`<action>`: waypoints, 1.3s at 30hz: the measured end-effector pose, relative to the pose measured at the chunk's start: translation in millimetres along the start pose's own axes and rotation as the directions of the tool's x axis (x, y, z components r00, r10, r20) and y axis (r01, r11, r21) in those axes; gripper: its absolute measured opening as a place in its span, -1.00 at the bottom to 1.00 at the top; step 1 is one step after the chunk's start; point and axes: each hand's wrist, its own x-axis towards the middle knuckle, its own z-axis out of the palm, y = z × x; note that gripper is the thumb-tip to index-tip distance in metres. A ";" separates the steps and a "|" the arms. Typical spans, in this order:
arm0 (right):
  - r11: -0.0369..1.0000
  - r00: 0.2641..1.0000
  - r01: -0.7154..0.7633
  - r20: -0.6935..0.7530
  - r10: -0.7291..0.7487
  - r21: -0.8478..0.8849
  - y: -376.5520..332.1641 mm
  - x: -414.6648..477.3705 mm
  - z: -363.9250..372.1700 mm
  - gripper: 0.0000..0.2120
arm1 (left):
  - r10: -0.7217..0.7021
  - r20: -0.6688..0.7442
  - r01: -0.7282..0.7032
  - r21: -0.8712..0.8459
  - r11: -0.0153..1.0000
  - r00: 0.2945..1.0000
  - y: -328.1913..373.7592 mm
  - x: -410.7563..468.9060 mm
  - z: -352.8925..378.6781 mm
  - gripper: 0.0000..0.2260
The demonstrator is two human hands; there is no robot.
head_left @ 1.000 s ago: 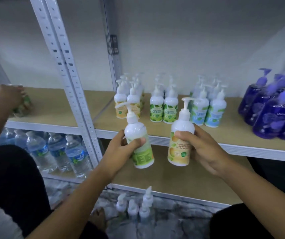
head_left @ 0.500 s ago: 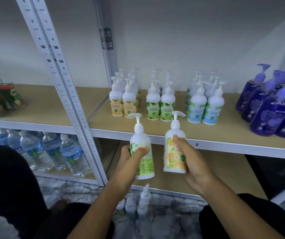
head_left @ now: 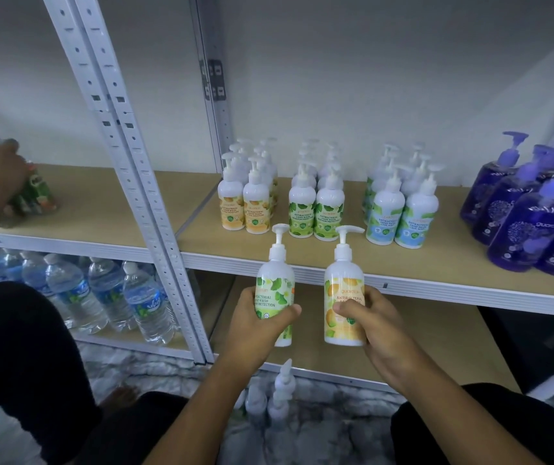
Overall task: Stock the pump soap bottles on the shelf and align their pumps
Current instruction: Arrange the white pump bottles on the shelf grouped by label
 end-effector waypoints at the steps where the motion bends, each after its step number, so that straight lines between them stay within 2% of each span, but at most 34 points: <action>1: 1.000 1.000 -0.002 -0.007 0.002 0.001 0.0 -0.2 -0.4 -0.52 | -0.004 -0.009 0.004 0.007 1.000 1.000 -0.3 -0.3 0.8 -0.63; 4: 1.000 1.000 0.001 -0.017 -0.001 0.003 0.0 -0.6 -2.1 -0.58 | -0.010 -0.011 0.010 0.014 1.000 1.000 -0.3 0.2 2.9 -0.52; 7: 1.000 1.000 0.014 -0.023 -0.015 -0.004 0.1 0.1 -2.4 -0.64 | -0.011 -0.003 0.011 0.004 1.000 1.000 3.8 0.4 4.5 -0.61; 14: 0.995 0.997 0.082 -0.006 -0.082 -0.063 -3.6 1.5 2.8 -0.40 | 0.025 -0.029 -0.025 0.008 1.000 0.999 5.8 1.6 4.2 -0.62; 17: 0.990 0.994 0.111 -0.002 -0.112 -0.092 -5.9 1.9 6.7 -0.35 | 0.046 -0.025 -0.045 0.021 0.999 0.999 10.6 4.5 -0.9 -0.73; 20: 0.986 0.992 0.123 -0.004 -0.124 -0.115 -7.6 3.1 9.7 -0.38 | 0.064 -0.017 -0.063 0.030 0.998 0.998 23.5 14.5 -13.7 -0.73; 24: 0.974 0.988 0.153 0.004 -0.155 -0.166 -13.5 10.2 19.5 -0.53 | 0.102 -0.023 -0.101 0.048 0.994 0.995 45.6 35.6 -34.3 -0.66; 27: 0.960 0.980 0.199 0.030 -0.197 -0.198 -25.4 22.4 37.5 -0.53 | 0.124 -0.055 -0.121 0.057 0.991 0.991 53.1 49.5 -51.7 -0.69; 34: 0.923 0.945 0.322 0.136 -0.298 -0.209 -45.8 73.5 107.1 -0.42 | 0.121 -0.130 -0.107 0.112 0.988 0.984 35.4 64.0 -106.0 -0.58; 39: 0.903 0.934 0.350 0.170 -0.316 -0.248 -39.0 106.6 153.6 -0.43 | 0.100 -0.145 -0.077 0.160 0.984 0.984 24.8 74.8 -139.1 -0.57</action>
